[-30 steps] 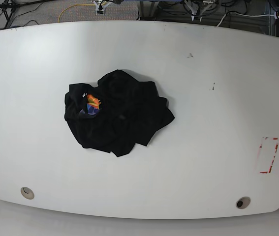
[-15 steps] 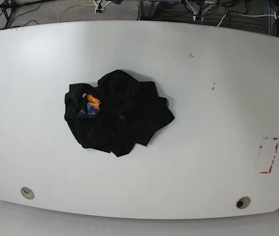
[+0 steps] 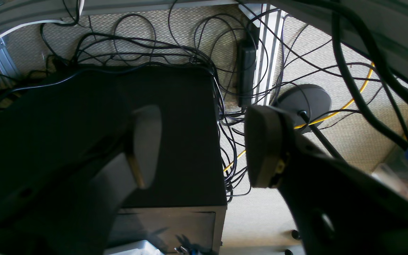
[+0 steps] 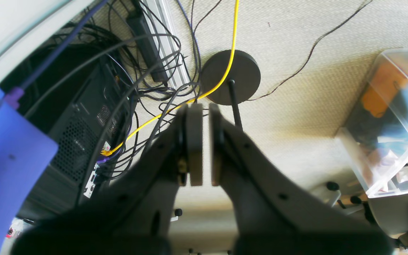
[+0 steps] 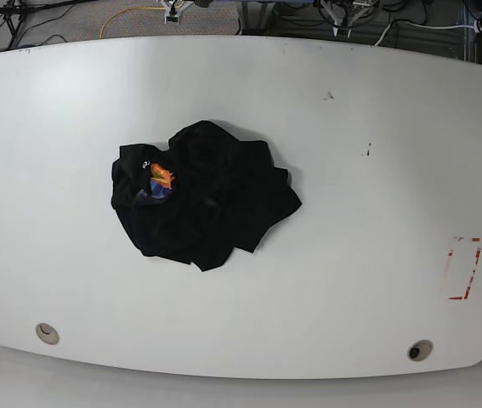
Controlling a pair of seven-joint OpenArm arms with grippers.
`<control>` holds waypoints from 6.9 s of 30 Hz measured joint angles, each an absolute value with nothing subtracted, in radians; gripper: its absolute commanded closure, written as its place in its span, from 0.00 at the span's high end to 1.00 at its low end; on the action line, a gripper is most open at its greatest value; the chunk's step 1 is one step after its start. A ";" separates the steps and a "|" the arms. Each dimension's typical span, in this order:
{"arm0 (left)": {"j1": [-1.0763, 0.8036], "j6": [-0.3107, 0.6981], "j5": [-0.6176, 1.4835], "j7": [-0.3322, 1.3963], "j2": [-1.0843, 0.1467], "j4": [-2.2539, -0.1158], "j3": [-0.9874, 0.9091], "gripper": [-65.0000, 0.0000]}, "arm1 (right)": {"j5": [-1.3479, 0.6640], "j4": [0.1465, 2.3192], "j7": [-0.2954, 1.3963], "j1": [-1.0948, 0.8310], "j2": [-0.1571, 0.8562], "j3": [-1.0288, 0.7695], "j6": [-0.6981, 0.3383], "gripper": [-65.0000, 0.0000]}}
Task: Fold the T-shirt properly
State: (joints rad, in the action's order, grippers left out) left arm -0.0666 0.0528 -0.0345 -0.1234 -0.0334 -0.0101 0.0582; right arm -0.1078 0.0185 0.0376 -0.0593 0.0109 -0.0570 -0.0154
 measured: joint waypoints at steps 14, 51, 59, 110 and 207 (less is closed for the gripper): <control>-0.076 0.053 -0.038 -0.121 -0.034 -0.011 0.057 0.53 | -0.108 0.019 0.038 -0.062 0.011 -0.057 -0.015 0.05; -0.084 0.052 -0.038 -0.150 -0.042 -0.017 0.052 0.53 | -0.108 0.018 0.023 -0.078 0.008 -0.057 -0.016 0.04; -0.084 0.053 -0.045 -0.149 -0.045 -0.020 0.052 0.53 | -0.108 0.014 0.023 -0.078 0.008 -0.057 -0.016 0.04; -0.106 0.057 -0.052 -0.147 -0.047 -0.023 0.047 0.54 | -0.107 0.009 0.027 -0.087 0.009 -0.053 -0.008 0.03; -0.105 0.068 -0.053 -0.177 -0.071 -0.033 0.033 0.54 | -0.108 0.026 0.007 -0.129 0.010 -0.046 -0.003 0.03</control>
State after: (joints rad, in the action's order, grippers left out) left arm -0.1047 0.0677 -0.0528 -0.1768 -0.0711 -0.0334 0.0326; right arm -0.1078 0.0261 0.0071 -0.1291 0.0105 -0.0456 -0.0032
